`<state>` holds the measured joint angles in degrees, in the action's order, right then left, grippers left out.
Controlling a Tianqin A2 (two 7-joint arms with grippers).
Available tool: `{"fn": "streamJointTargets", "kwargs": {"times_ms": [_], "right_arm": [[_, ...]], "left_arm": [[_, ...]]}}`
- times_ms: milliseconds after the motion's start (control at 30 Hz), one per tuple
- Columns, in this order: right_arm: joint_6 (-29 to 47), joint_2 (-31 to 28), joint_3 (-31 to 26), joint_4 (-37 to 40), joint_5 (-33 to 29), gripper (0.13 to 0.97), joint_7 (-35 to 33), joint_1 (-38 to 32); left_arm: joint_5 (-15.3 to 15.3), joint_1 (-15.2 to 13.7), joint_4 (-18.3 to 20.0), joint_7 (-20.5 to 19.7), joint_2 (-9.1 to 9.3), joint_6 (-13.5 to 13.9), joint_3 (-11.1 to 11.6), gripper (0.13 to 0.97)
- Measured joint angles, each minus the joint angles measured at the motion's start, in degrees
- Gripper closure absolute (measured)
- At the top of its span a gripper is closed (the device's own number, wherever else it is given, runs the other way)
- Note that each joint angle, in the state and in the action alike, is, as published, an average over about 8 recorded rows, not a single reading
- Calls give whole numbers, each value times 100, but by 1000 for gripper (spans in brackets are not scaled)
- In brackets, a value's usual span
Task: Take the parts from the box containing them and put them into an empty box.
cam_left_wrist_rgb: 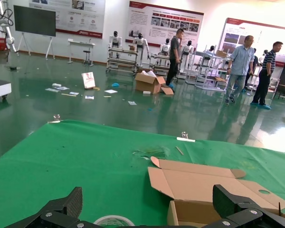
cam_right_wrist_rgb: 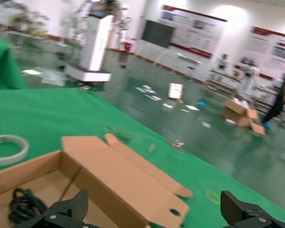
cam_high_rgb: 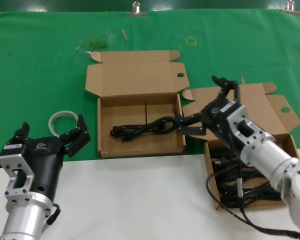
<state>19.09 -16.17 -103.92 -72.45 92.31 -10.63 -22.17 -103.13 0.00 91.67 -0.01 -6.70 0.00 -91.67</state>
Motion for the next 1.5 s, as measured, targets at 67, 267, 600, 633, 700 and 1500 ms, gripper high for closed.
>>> {"fn": "streamJointTargets", "kwargs": {"times_ms": [67, 267, 600, 633, 700, 1500], "right_arm": [[-139, -7, 90, -141, 79, 129, 78, 163], [-572, -30, 366, -576, 324, 129, 318, 663], [-1289, -68, 827, -1298, 731, 129, 718, 1497], [-1362, -72, 874, -1371, 772, 129, 758, 1581], [-1494, -79, 959, -1505, 847, 129, 832, 1736], [-1729, -92, 1109, -1740, 980, 129, 963, 2007]], "left_arm": [[0, 0, 0, 0, 0, 0, 0, 132], [0, 0, 0, 0, 0, 0, 0, 132], [0, 0, 0, 0, 0, 0, 0, 132], [0, 0, 0, 0, 0, 0, 0, 132], [0, 0, 0, 0, 0, 0, 0, 132], [-1, 0, 0, 0, 0, 0, 0, 132]]}}
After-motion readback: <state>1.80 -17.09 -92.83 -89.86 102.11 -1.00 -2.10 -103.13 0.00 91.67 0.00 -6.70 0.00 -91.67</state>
